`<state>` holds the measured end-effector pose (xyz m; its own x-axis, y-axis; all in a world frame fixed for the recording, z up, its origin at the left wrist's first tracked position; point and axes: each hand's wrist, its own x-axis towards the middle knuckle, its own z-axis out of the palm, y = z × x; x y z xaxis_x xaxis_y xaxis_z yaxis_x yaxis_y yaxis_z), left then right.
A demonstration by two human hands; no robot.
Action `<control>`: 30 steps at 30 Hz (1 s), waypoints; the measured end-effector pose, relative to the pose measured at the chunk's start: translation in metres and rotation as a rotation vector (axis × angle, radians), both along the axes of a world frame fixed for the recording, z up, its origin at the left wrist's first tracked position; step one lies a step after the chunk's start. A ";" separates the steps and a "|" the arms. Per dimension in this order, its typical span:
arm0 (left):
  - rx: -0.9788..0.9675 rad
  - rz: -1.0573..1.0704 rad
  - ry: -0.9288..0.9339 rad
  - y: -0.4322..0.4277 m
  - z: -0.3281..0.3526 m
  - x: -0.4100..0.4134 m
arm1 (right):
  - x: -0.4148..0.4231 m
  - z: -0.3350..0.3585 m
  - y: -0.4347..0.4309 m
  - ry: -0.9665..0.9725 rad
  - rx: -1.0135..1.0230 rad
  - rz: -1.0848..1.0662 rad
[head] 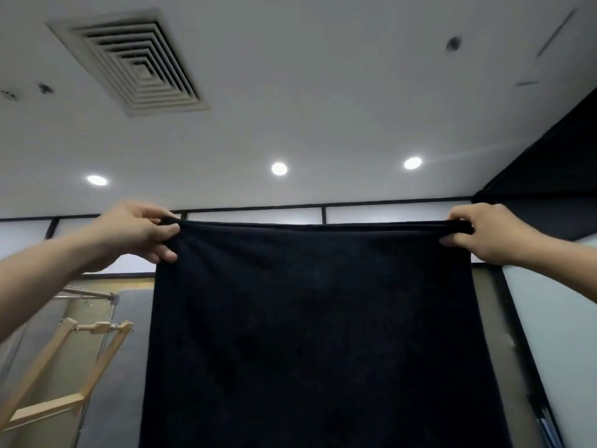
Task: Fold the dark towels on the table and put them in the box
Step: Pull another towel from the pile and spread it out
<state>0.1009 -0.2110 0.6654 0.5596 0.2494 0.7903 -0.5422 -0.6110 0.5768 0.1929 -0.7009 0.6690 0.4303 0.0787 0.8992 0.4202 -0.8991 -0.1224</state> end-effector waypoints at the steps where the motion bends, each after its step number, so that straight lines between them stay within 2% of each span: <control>1: 0.015 0.042 -0.040 0.002 0.003 -0.004 | -0.005 0.000 -0.002 0.006 -0.012 0.004; 4: 0.226 0.265 -0.093 0.004 0.009 -0.006 | -0.014 0.008 -0.007 -0.268 0.089 0.102; 5: 0.305 0.349 -0.121 0.003 0.013 -0.009 | -0.019 0.013 -0.007 -0.312 0.117 0.118; 6: 0.319 0.386 -0.171 0.003 0.019 -0.012 | -0.022 0.016 -0.007 -0.278 0.111 0.119; 8: 0.263 0.339 -0.189 0.001 0.031 -0.021 | -0.024 0.022 -0.006 -0.108 0.109 0.091; 10: 0.206 0.277 -0.034 -0.002 0.038 -0.027 | -0.022 0.029 -0.004 -0.069 0.212 0.100; 12: 0.115 0.222 0.053 -0.003 0.040 -0.025 | -0.023 0.032 0.003 0.066 0.395 0.345; 14: -0.008 0.142 0.036 -0.001 0.038 -0.019 | -0.022 0.032 0.010 0.191 0.572 0.652; 17: -0.293 -0.054 -0.029 -0.003 0.030 -0.002 | -0.014 0.030 0.017 0.213 0.706 0.864; 19: -0.363 -0.096 0.028 -0.002 0.019 0.020 | 0.002 0.024 0.021 0.349 0.673 0.861; 22: -0.367 -0.105 0.141 0.004 -0.014 0.072 | 0.050 -0.010 0.027 0.507 0.610 0.718; 25: -0.341 -0.133 0.169 0.000 -0.051 0.130 | 0.112 -0.048 0.038 0.430 0.530 0.535; 30: -0.392 -0.169 0.051 -0.018 -0.066 0.178 | 0.158 -0.070 0.032 0.240 0.602 0.447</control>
